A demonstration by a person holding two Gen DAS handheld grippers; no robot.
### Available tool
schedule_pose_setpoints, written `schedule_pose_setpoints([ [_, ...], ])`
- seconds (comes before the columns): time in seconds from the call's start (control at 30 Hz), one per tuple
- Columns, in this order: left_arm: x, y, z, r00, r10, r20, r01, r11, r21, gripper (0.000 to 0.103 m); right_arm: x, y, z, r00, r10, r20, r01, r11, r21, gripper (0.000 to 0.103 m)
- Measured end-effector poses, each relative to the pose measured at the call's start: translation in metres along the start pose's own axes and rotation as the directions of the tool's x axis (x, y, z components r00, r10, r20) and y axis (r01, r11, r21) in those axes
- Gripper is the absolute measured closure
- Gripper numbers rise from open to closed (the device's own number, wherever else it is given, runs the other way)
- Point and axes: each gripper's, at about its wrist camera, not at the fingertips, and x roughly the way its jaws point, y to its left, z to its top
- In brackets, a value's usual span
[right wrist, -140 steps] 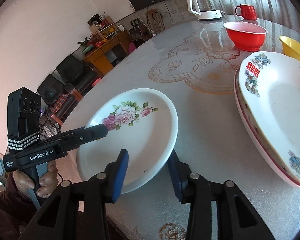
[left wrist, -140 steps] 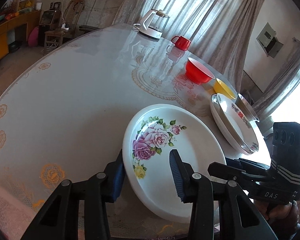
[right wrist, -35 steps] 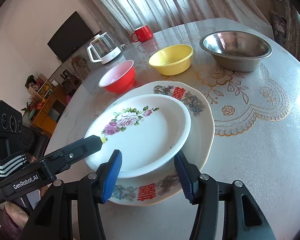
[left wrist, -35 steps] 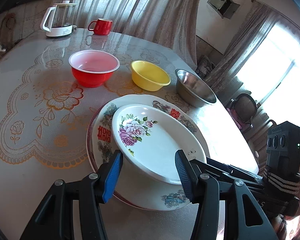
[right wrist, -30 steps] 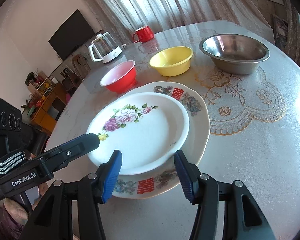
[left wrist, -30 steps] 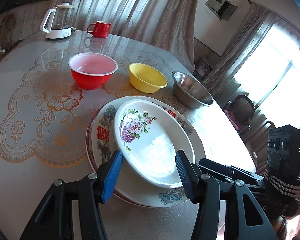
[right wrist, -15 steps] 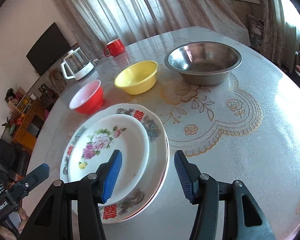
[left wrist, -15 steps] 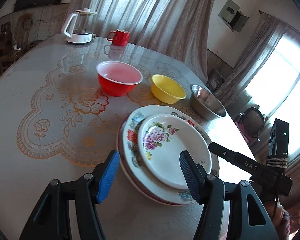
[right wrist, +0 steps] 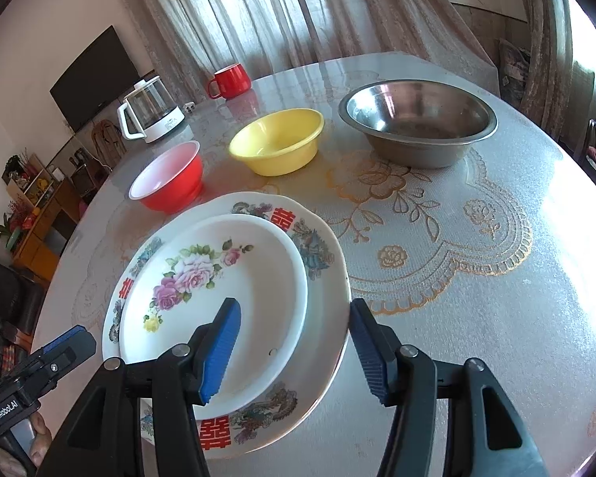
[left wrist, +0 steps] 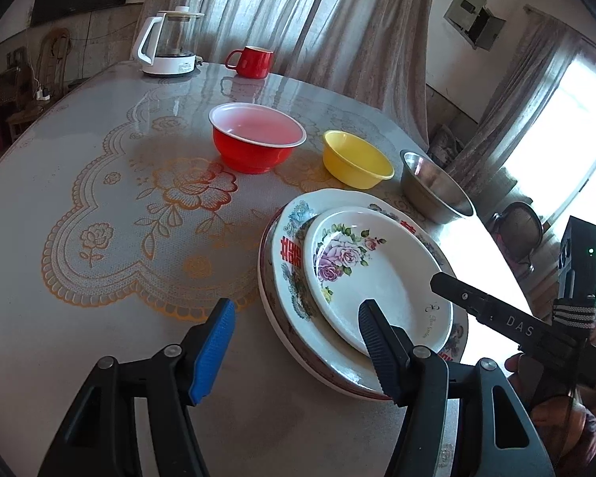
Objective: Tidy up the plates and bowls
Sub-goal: 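Withdraw the open left gripper from the rim of the stacked plates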
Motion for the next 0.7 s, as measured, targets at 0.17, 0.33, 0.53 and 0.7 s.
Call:
schedule_pose_setpoints([
  [0.17,0.0,-0.005,0.001,0.999,0.035,0.008,-0.036,0.999,0.03,0.037,-0.001,0.003,-0.003,1.0,-0.014,0.0,0.014,1.0,-0.016,0.042],
  [0.33,-0.003,-0.009,0.001,0.999,0.049,0.017,-0.05,0.998,0.046,0.036,-0.004,0.004,-0.004,1.0,0.006,-0.001,-0.006,1.0,-0.024,0.042],
  [0.53,-0.009,-0.014,0.003,0.996,0.078,0.035,-0.08,0.995,0.065,0.032,-0.003,0.003,-0.005,1.0,0.013,0.009,-0.013,1.0,-0.009,0.042],
  [0.7,-0.011,-0.019,0.003,0.995,0.095,0.04,-0.098,0.992,0.079,0.032,-0.005,0.001,-0.008,1.0,0.023,0.012,-0.023,1.0,0.0,0.042],
])
